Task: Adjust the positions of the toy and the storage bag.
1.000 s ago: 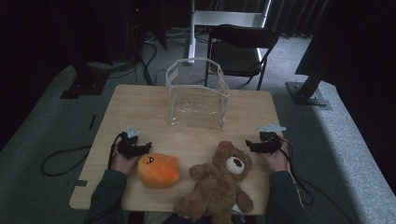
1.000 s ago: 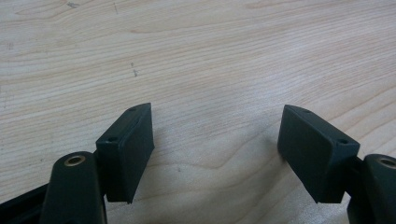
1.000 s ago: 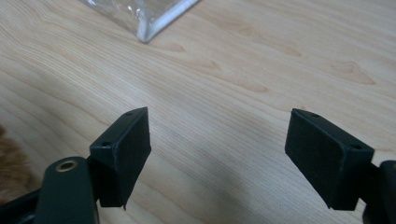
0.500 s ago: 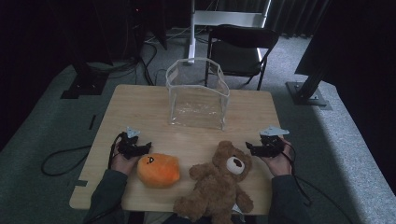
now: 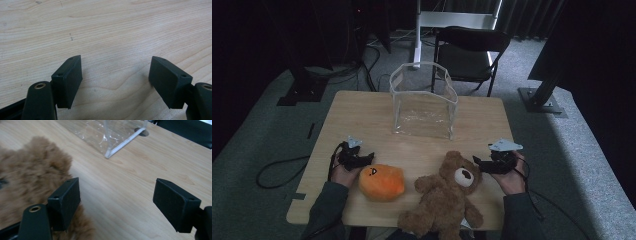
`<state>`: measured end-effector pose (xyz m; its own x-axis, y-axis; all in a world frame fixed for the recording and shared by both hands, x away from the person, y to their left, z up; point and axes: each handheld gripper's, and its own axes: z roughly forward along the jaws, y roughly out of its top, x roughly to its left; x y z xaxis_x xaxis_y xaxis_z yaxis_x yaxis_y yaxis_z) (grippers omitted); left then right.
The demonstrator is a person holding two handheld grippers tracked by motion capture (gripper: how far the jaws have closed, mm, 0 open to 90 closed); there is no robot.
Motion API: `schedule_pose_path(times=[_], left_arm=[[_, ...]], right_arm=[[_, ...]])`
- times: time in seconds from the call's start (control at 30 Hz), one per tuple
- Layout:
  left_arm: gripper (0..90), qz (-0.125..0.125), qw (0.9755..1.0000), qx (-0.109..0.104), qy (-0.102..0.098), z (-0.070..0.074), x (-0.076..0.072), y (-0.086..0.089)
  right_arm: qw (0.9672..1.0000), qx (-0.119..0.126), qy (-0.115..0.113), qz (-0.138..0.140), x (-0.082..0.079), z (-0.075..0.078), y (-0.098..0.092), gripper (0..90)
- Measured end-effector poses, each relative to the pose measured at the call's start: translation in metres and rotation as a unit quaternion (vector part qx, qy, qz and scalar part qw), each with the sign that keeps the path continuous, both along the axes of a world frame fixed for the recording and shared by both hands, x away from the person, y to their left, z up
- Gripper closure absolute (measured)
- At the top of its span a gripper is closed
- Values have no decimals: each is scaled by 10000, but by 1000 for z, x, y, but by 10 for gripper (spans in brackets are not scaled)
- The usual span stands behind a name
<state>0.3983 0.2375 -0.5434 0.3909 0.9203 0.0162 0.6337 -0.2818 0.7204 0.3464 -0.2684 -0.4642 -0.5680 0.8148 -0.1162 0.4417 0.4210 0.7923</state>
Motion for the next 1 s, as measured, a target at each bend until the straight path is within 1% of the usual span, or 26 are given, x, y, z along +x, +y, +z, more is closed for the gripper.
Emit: schedule_pose_path(times=[0.1,0.23,0.43,0.47,0.57,0.8,0.87,0.9,1.0], left_arm=[[275,0,10000,0,1,0,0,0],[275,0,10000,1,2,0,0,0],[275,-2,10000,-1,1,0,0,0],[275,-3,10000,-2,0,0,0,0],[275,-3,10000,-2,-1,0,0,0],[275,-3,10000,-2,0,0,0,0],[275,-3,10000,-2,0,0,0,0],[275,-3,10000,1,2,0,0,0],[275,-3,10000,-2,0,0,0,0]], right_arm=[[10000,-35,-17,35,-7,1,1,205],[10000,5,-30,49,-15,1,3,200],[9999,-21,-69,88,-27,0,4,195],[9999,17,-50,100,-29,0,4,195],[9999,-15,-41,131,-36,-1,5,191],[9996,-17,-69,263,-54,0,8,183],[9996,-37,-87,281,-56,1,8,183],[9994,-24,-101,319,-62,1,10,183],[9993,40,-94,348,-69,1,12,183]])
